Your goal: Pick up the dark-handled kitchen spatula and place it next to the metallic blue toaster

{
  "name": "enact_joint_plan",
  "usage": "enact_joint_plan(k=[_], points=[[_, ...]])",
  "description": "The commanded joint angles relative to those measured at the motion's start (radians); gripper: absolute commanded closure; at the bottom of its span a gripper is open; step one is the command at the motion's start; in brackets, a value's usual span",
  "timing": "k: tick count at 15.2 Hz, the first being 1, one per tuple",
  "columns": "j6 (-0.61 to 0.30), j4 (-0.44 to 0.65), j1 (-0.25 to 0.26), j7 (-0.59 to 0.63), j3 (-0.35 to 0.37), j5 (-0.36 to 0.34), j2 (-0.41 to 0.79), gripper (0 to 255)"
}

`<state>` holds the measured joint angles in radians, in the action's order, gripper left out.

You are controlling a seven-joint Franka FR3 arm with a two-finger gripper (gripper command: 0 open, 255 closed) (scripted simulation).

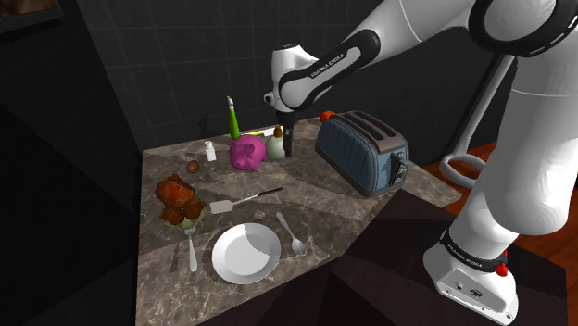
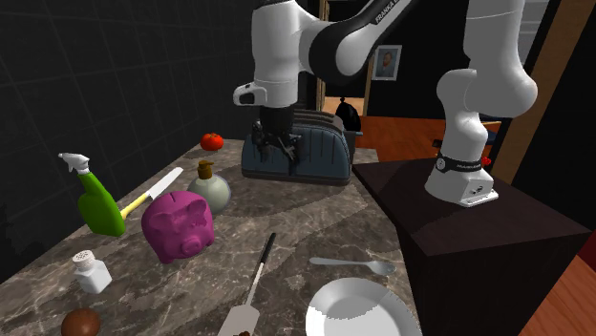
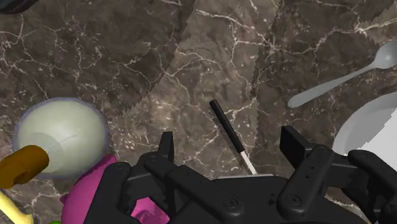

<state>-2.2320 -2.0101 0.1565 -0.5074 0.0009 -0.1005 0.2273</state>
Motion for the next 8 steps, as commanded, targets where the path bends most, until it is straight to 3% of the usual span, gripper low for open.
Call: enact_joint_plan(k=[1,8], points=[[-0.015,0.050,0.009,-0.034,0.015,-0.002,0.070,0],[-0.040,0.235,0.041,-0.145,0.063,-0.025,0.298,0]])
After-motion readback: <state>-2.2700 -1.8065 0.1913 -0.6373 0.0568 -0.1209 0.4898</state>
